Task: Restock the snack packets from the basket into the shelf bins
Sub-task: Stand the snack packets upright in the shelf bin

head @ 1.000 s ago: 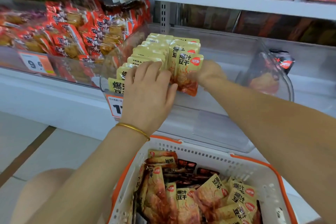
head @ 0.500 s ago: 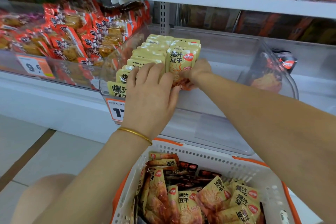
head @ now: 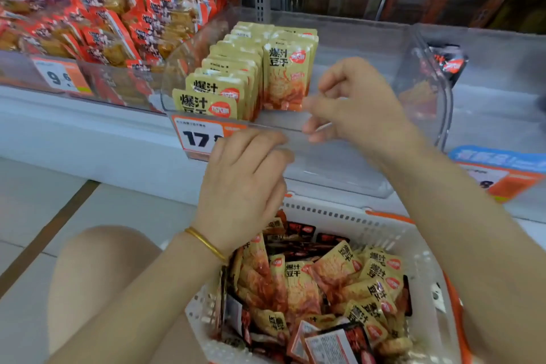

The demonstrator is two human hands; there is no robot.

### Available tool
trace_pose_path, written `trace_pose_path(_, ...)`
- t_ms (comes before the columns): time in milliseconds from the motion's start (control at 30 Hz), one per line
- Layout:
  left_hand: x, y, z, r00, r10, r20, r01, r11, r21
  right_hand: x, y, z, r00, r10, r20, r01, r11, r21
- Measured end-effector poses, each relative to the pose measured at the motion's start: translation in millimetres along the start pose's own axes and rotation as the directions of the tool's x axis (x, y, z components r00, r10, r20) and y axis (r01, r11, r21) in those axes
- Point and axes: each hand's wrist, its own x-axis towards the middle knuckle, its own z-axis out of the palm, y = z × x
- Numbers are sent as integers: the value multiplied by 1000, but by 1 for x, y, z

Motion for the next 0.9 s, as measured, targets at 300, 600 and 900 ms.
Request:
trace_pose_path(300, -58, -9, 54, 822, 11, 569, 80, 987, -136, -80, 126, 9, 994, 27, 109, 28, 881, -473)
trace_pose_path(600, -60, -3, 81, 690, -32, 723, 187, 973, -135, -86, 297, 16, 705, 646, 292, 102, 314, -944)
trace_pose_path(900, -61, -6, 86, 623, -66, 779, 275, 951, -139, -89, 286, 21, 773, 594, 222, 114, 214, -970)
